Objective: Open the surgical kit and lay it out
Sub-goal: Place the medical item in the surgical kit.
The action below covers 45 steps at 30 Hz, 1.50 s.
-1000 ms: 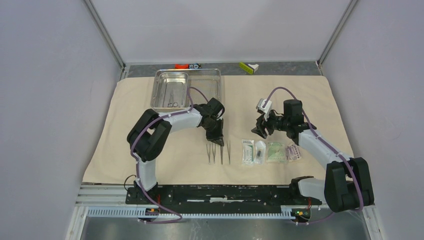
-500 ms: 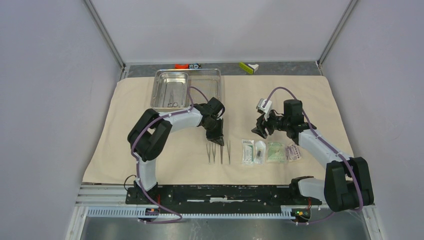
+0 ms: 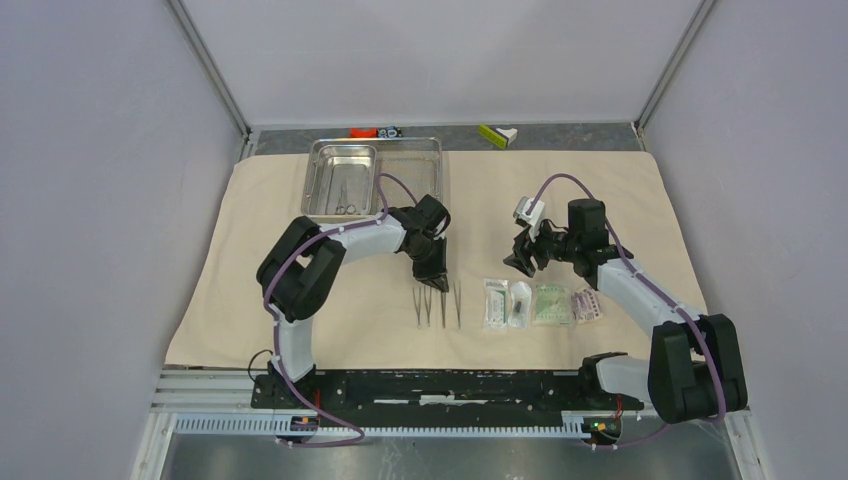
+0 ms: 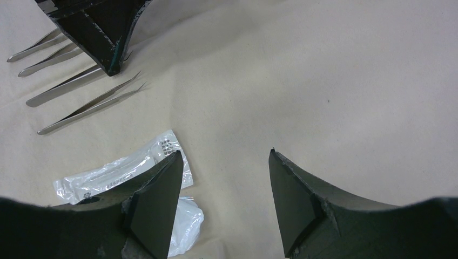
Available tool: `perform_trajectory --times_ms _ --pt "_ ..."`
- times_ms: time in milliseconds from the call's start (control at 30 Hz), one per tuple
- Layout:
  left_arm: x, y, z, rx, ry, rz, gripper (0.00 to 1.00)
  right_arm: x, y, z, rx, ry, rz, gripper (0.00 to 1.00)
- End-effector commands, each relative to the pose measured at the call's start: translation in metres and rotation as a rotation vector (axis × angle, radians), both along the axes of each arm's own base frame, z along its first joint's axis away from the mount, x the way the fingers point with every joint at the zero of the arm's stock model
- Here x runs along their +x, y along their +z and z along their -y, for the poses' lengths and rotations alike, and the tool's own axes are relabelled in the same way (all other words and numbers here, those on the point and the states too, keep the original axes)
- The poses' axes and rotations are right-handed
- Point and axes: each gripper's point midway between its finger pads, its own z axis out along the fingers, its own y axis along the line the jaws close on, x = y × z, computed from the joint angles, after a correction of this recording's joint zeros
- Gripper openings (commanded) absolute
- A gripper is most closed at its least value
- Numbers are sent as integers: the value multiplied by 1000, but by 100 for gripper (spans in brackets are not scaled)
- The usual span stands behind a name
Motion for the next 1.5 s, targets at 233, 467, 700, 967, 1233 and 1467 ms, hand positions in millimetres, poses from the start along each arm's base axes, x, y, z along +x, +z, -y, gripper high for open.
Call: perform_trajectory --times_ms 233,467,700,967,1233,1467 --pt "10 15 10 -33 30 27 23 1 2 -1 6 15 12 67" --pt "11 21 12 -48 26 39 27 1 1 0 5 14 8 67" --pt "11 27 12 -57 24 53 29 1 2 0 6 15 9 67" --pt "11 32 11 -65 26 66 31 1 1 -1 7 15 5 67" --pt "10 30 11 -65 25 62 27 1 2 -1 7 17 5 67" --pt "9 27 12 -63 25 50 26 0 2 -1 8 17 5 67"
